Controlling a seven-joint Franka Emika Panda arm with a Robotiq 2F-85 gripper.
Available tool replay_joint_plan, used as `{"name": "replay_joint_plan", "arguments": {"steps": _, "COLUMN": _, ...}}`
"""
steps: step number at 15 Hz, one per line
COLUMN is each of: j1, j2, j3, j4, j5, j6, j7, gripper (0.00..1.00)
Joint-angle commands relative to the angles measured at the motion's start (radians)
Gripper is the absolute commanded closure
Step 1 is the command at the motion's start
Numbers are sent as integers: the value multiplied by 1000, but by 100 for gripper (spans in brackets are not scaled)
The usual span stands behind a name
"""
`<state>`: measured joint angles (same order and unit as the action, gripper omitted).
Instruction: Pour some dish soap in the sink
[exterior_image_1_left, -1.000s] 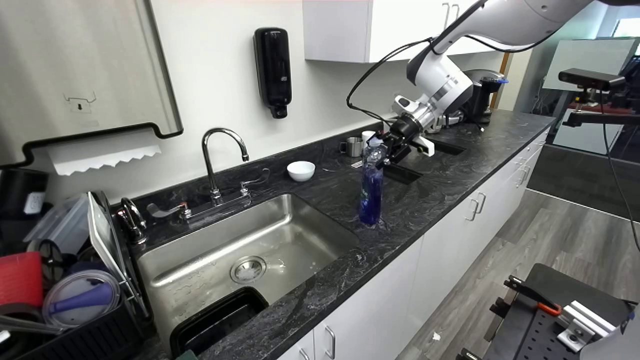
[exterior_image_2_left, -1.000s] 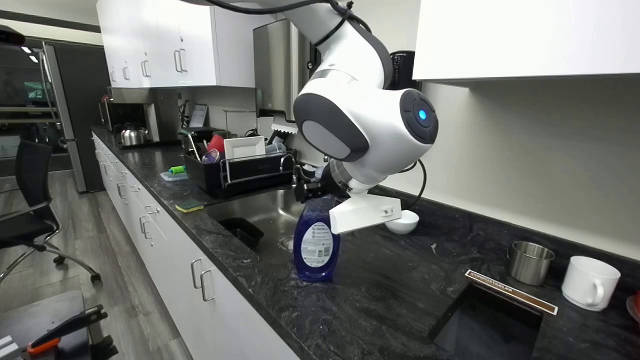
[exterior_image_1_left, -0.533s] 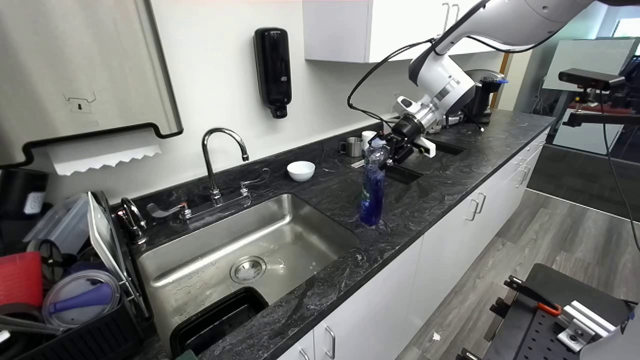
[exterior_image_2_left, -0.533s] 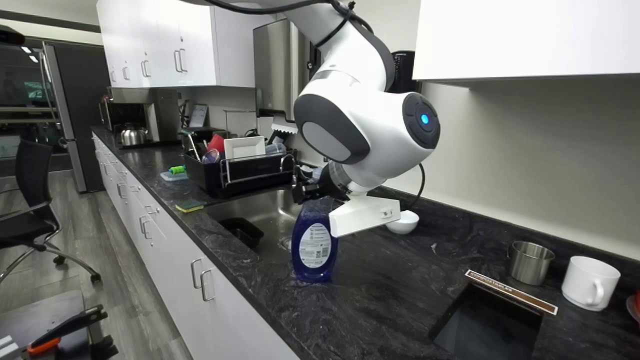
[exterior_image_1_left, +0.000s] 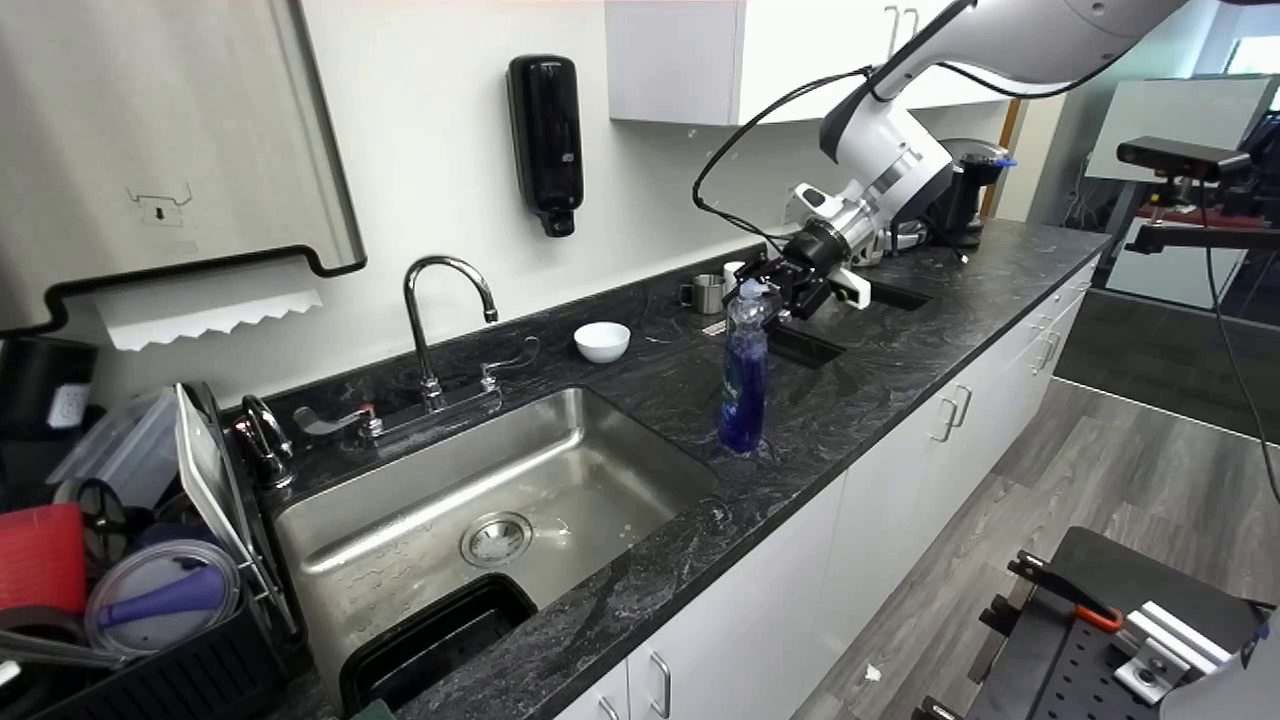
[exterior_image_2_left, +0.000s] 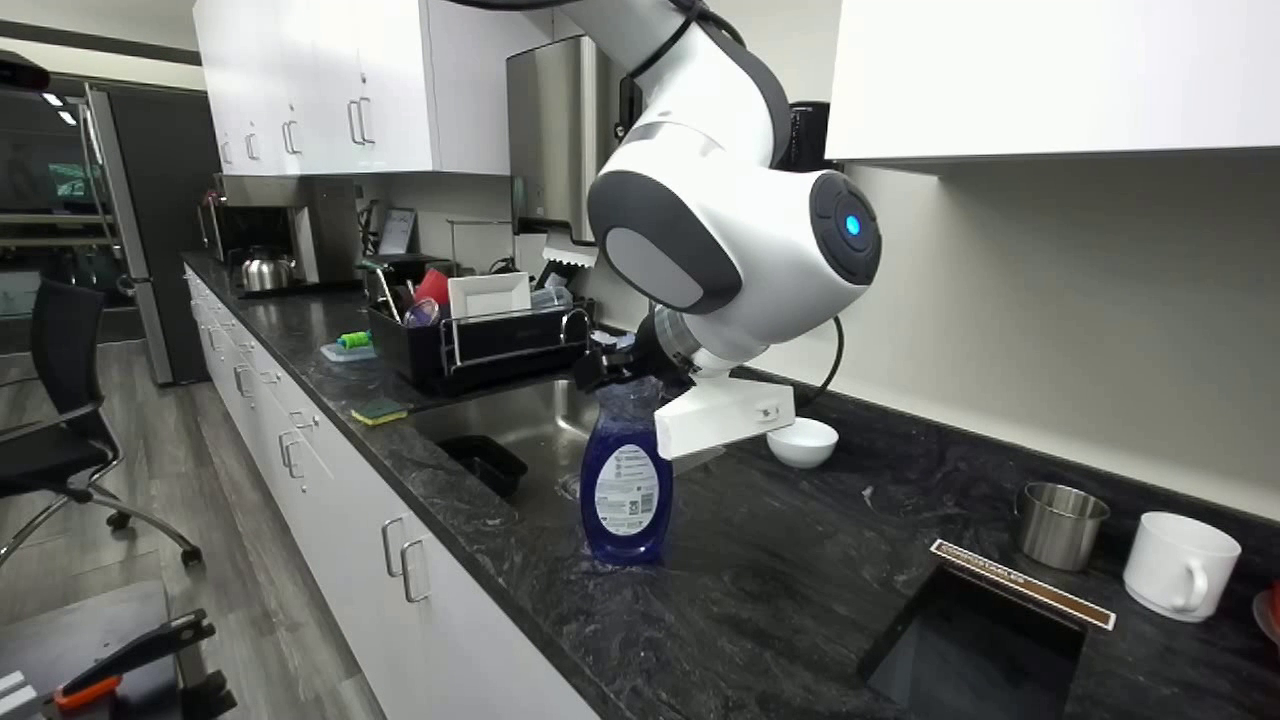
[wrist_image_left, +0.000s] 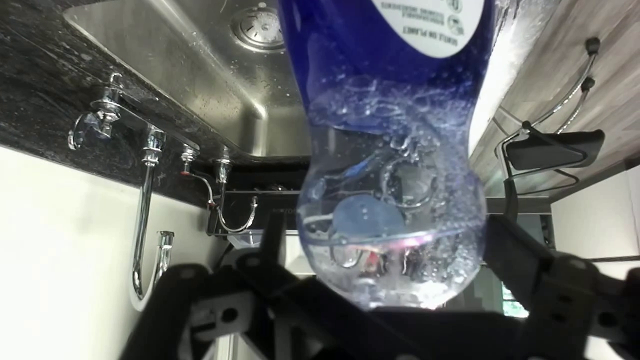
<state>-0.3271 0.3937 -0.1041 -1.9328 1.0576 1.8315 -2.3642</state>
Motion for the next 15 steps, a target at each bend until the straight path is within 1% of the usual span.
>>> {"name": "replay_joint_plan", "arguments": {"steps": 1, "j1": 9, "j2": -7, "j3": -19, "j4": -1, "j5": 7, "j6": -29, "j7": -20, "gripper": 0}}
{"name": "replay_joint_plan", "arguments": {"steps": 5, "j1": 6, "j2": -3, "j3": -29, "j4": 8, "j5": 3, "j6": -25, "j7": -16, "gripper": 0}}
{"name": "replay_joint_plan", "arguments": {"steps": 15, "j1": -3, "j2": 6, "j3": -86, "j4": 53, "j5": 3, "j6": 15, "j7": -1, "gripper": 0}}
